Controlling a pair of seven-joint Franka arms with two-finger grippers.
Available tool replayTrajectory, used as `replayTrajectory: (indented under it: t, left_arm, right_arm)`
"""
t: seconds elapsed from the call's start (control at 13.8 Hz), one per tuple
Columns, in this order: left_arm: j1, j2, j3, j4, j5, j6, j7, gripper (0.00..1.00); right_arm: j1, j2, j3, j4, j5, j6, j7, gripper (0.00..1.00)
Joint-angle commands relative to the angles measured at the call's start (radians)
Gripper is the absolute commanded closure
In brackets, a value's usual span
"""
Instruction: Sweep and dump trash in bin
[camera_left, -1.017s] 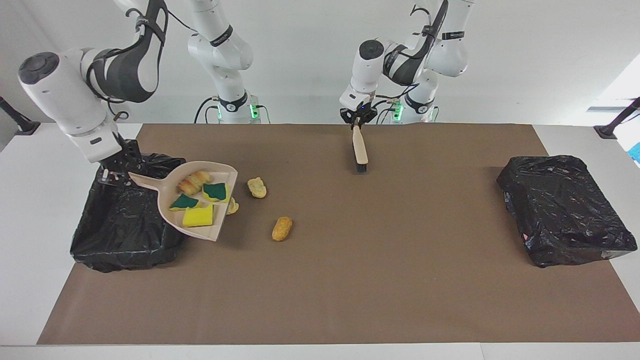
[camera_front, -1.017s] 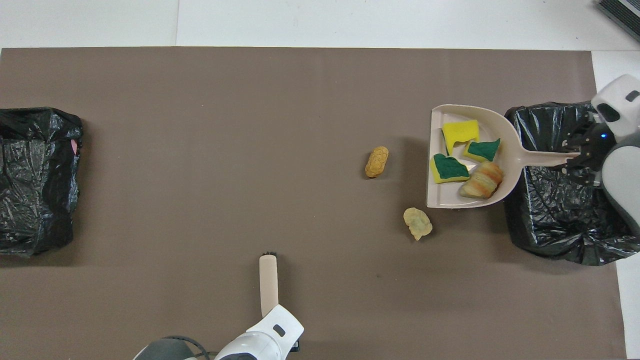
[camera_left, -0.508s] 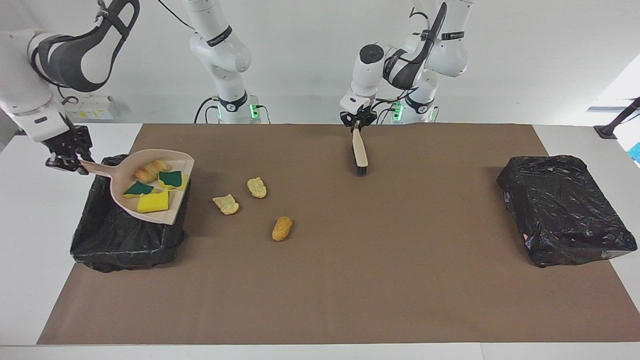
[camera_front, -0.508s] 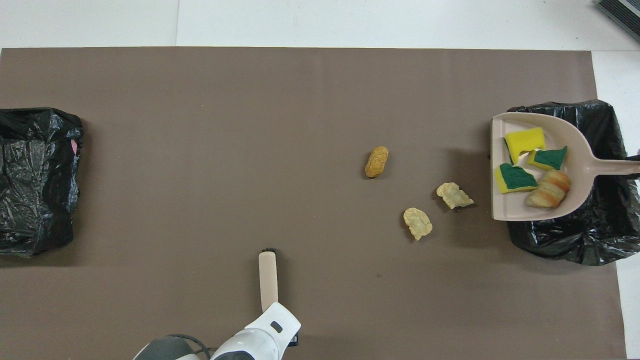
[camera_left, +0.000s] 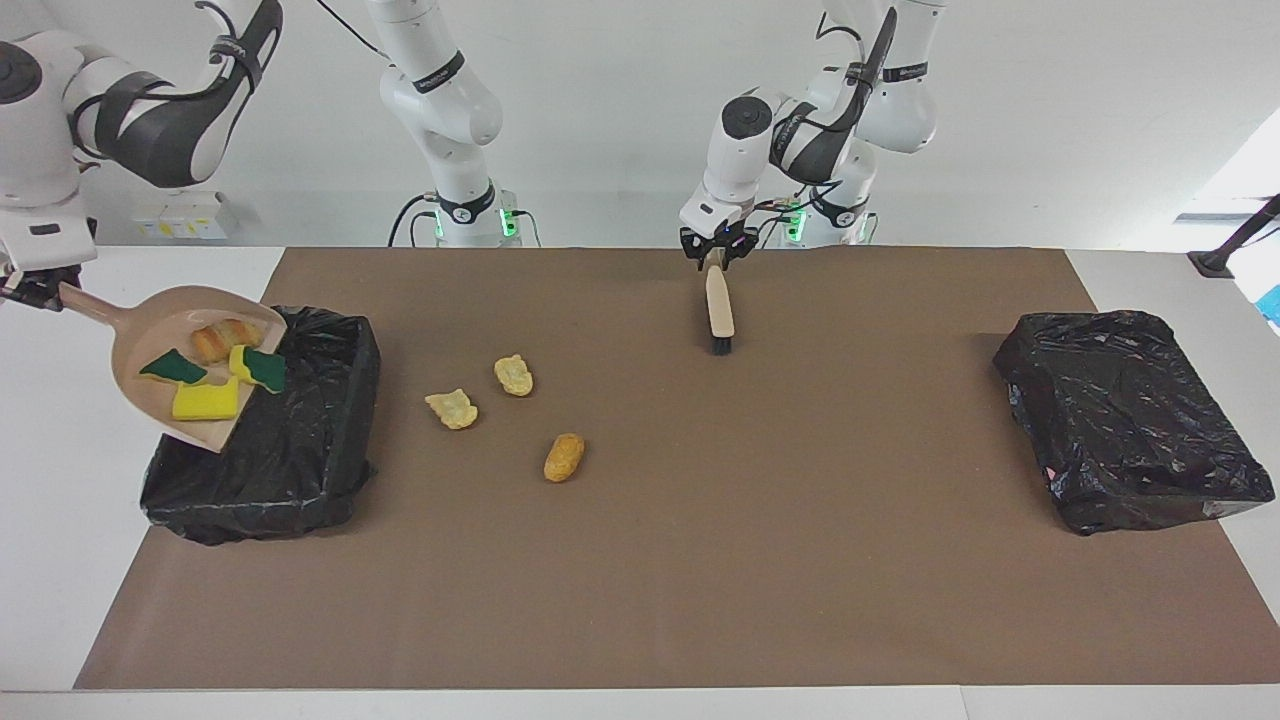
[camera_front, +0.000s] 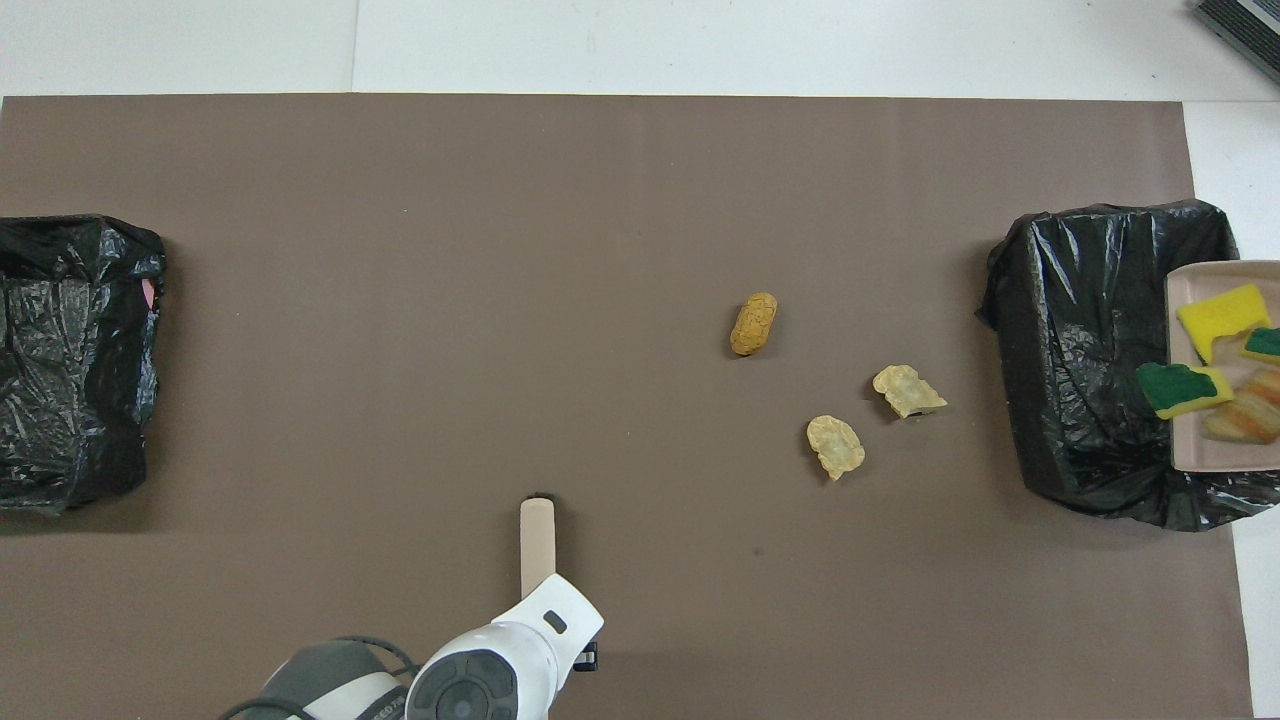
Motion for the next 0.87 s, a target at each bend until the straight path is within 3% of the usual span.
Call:
replayTrajectory:
  t: [0.0, 0.15, 0.36, 0.58, 0.8]
  left_arm:
    - [0.114, 0.111, 0.0, 0.239, 0.099, -0.1, 0.05, 0.0]
    - [0.228, 0.12, 0.004, 0.384, 0.143, -0.162, 0.122, 0.0]
    - [0.384, 0.14, 0.006, 0.604, 0.148, -0.397, 0.304, 0.0]
    - [0.462, 0.122, 0.015, 0.682, 0.148, -0.553, 0.427, 0.0]
    - [0.493, 0.139, 0.061, 0.793, 0.149, -0.607, 0.498, 0.0]
  right_arm:
    - [0.042, -0.021, 0.002, -0.027, -0.1, -0.023, 0.054, 1.0]
    - [0.068, -0.023, 0.004, -0.027, -0.167, -0.052, 0.088, 1.0]
    - [0.102, -0.026, 0.007, -0.027, -0.236, -0.082, 0.091, 1.0]
    - [0.128, -0.063, 0.009, -0.024, -0.24, -0.11, 0.086, 1.0]
    - [0.19, -0.086, 0.01, -0.044, -0.348, -0.124, 0.089, 1.0]
